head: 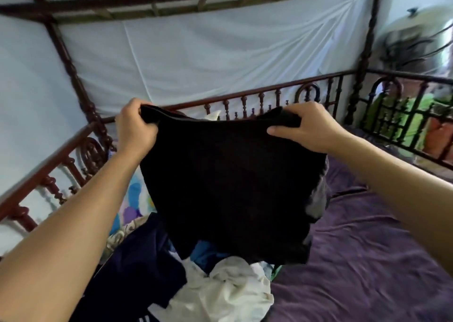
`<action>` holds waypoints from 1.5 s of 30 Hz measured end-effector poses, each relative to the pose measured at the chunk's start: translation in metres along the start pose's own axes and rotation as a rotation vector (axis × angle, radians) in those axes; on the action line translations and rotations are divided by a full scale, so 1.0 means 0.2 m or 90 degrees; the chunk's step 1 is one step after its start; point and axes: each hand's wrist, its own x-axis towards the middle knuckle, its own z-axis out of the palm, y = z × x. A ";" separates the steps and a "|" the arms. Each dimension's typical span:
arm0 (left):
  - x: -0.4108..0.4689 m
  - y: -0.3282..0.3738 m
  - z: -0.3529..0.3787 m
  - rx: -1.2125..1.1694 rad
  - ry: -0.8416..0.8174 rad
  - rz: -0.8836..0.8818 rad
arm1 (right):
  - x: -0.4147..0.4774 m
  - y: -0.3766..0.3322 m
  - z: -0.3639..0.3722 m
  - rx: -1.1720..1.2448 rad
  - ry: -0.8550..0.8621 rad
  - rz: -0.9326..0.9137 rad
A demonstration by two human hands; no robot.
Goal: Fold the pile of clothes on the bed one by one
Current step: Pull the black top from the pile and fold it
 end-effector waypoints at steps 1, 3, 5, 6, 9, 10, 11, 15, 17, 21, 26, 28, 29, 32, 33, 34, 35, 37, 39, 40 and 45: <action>0.02 -0.01 0.02 -0.022 0.025 -0.031 | 0.00 -0.02 -0.01 0.033 0.049 0.003; 0.07 -0.01 0.06 -0.096 0.034 -0.121 | 0.01 -0.03 -0.02 0.113 0.119 0.027; 0.11 0.02 0.10 -0.190 0.014 -0.181 | 0.00 -0.02 -0.04 0.204 0.178 0.063; 0.14 0.05 0.12 -0.228 0.007 -0.177 | -0.02 0.00 -0.06 0.246 0.207 0.083; 0.19 0.18 0.20 -0.253 -0.048 -0.059 | -0.09 0.11 -0.11 0.248 0.280 0.129; 0.19 0.21 0.25 -0.203 -0.076 0.015 | -0.13 0.17 -0.13 0.200 0.303 0.149; 0.18 0.22 0.29 -0.112 -0.106 0.095 | -0.17 0.23 -0.14 0.137 0.318 0.172; 0.04 0.35 0.53 0.118 -0.292 0.278 | -0.38 0.59 -0.20 0.051 0.333 0.330; -0.05 0.47 0.68 0.021 -0.399 0.252 | -0.47 0.75 -0.19 0.161 0.354 0.418; -0.18 0.69 1.02 -0.223 -0.559 -0.012 | -0.66 1.03 -0.16 0.083 0.294 0.412; -0.28 0.73 1.42 -0.235 -0.673 -0.158 | -0.88 1.35 -0.24 -0.233 0.013 0.248; -0.34 0.66 1.53 -0.186 -0.659 -0.177 | -0.91 1.45 -0.25 -0.167 0.014 0.217; -0.36 0.64 1.57 -0.150 -0.641 -0.185 | -0.92 1.49 -0.25 -0.107 0.021 0.209; -0.39 0.63 1.66 -0.083 -0.542 -0.179 | -0.87 1.54 -0.23 0.097 0.015 0.218; -0.38 0.66 1.69 -0.061 -0.498 -0.171 | -0.84 1.54 -0.22 0.179 0.008 0.235; -0.37 0.68 1.72 -0.036 -0.457 -0.156 | -0.81 1.55 -0.21 0.267 0.000 0.257; -0.35 0.71 1.74 -0.014 -0.427 -0.133 | -0.78 1.56 -0.21 0.349 -0.006 0.273; -0.30 0.75 1.80 0.009 -0.389 -0.077 | -0.73 1.59 -0.21 0.462 -0.007 0.291; -0.25 0.82 1.92 0.032 -0.363 -0.026 | -0.70 1.67 -0.21 0.528 -0.005 0.313; -0.24 0.85 2.01 0.046 -0.364 0.001 | -0.70 1.72 -0.21 0.544 0.004 0.333; -0.39 1.10 2.61 0.101 -0.476 0.063 | -0.81 2.15 -0.25 0.426 0.064 0.444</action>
